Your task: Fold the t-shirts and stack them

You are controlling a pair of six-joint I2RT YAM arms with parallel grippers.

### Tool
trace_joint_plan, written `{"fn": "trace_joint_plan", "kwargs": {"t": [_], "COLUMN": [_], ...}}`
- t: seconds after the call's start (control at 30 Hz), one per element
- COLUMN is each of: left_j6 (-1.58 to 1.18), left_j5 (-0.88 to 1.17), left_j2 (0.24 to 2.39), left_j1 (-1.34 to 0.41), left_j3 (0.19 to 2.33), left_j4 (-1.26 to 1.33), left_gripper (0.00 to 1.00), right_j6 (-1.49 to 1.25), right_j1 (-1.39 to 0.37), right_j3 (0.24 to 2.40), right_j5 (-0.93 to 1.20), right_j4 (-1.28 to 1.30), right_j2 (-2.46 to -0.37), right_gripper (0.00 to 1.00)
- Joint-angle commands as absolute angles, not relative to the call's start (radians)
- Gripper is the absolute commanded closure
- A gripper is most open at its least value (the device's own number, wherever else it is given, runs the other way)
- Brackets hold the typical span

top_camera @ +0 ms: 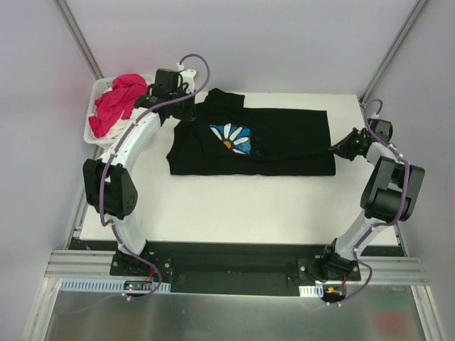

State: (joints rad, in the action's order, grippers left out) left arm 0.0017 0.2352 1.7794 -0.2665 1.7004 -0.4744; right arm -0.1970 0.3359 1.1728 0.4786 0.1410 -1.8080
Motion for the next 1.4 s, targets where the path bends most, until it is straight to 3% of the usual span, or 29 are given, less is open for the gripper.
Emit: {"fn": "trace_joint_plan", "kwargs": {"t": [0.0, 1.37], "left_j6": [0.034, 0.012], "left_j5": [0.276, 0.239], "left_j2": [1.827, 1.994], "left_j1": [-0.256, -0.202], "left_j3": [1.781, 1.911], "left_j4": [-0.437, -0.397], "left_gripper": [1.00, 1.00], "right_j6": [-0.199, -0.241], "right_j1": [0.331, 0.334], "right_j3": [1.232, 1.304], "right_j5": [0.474, 0.387], "right_j4": [0.107, 0.126], "right_j2": [-1.815, -1.910], "right_gripper": [0.99, 0.99]}}
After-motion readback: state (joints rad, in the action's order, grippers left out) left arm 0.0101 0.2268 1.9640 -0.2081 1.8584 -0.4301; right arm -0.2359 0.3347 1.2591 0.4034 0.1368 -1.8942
